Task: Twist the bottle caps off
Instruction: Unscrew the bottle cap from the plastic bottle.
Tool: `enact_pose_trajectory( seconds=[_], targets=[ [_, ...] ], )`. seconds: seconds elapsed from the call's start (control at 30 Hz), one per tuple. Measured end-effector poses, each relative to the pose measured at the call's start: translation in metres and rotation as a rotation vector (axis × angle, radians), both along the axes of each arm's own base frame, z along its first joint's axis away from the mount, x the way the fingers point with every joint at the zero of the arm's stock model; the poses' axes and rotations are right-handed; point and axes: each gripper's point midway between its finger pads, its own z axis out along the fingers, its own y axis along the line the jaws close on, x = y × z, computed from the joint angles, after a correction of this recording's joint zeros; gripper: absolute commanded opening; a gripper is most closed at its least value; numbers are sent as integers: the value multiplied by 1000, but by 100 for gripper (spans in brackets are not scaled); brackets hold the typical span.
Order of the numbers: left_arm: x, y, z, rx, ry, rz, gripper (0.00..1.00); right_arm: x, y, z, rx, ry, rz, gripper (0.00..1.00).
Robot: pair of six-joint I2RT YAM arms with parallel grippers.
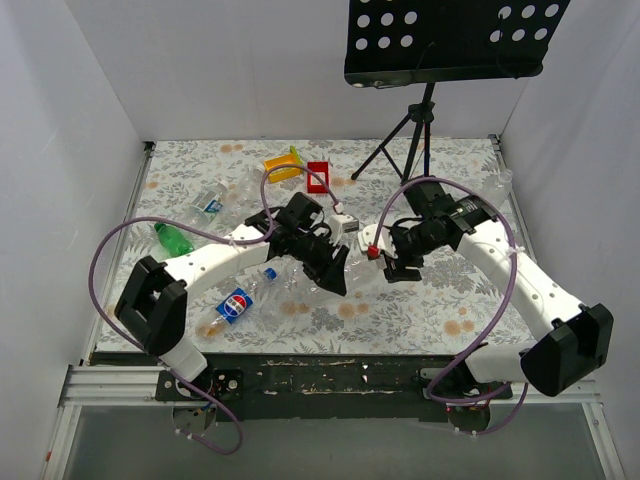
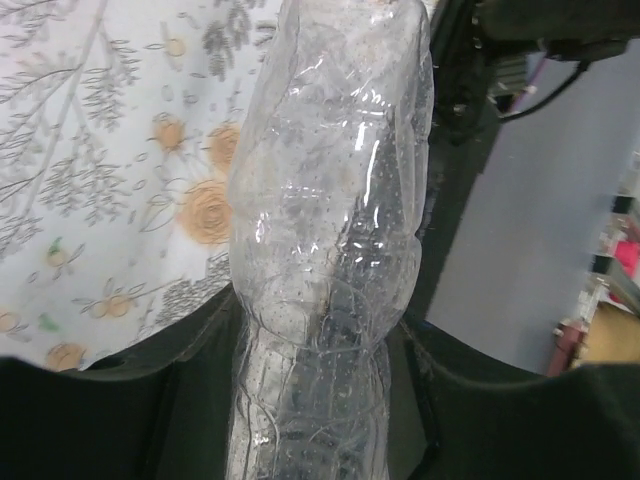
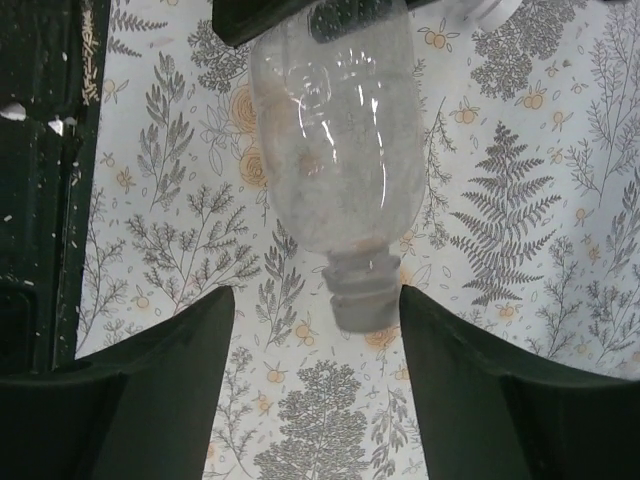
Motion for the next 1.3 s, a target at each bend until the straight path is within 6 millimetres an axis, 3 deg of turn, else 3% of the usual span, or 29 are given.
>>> enact_pose_trajectory(
  seconds=[0.13, 0.33, 0.5, 0.8, 0.97, 1.07, 1.17, 1.3],
  targets=[
    [3, 18, -4, 27, -109, 41, 5, -1, 2, 12, 41, 6, -73, 87],
    [11, 35, 13, -4, -308, 80, 2, -7, 1, 46, 155, -51, -159, 90],
    [16, 44, 22, -28, -437, 87, 0, -3, -12, 59, 240, -13, -261, 91],
    [21, 55, 31, -83, -621, 86, 0, -3, -5, 79, 467, 212, -380, 98],
    [32, 52, 41, -95, -716, 93, 0, 6, 0, 88, 566, 391, -494, 93],
    [35, 51, 42, -89, -752, 88, 0, 6, 8, 85, 604, 542, -504, 92],
    [38, 49, 39, -73, -776, 82, 0, 5, 11, 69, 596, 667, -538, 91],
    [40, 46, 30, -42, -788, 68, 0, 4, 13, 62, 587, 735, -568, 91]
  ],
)
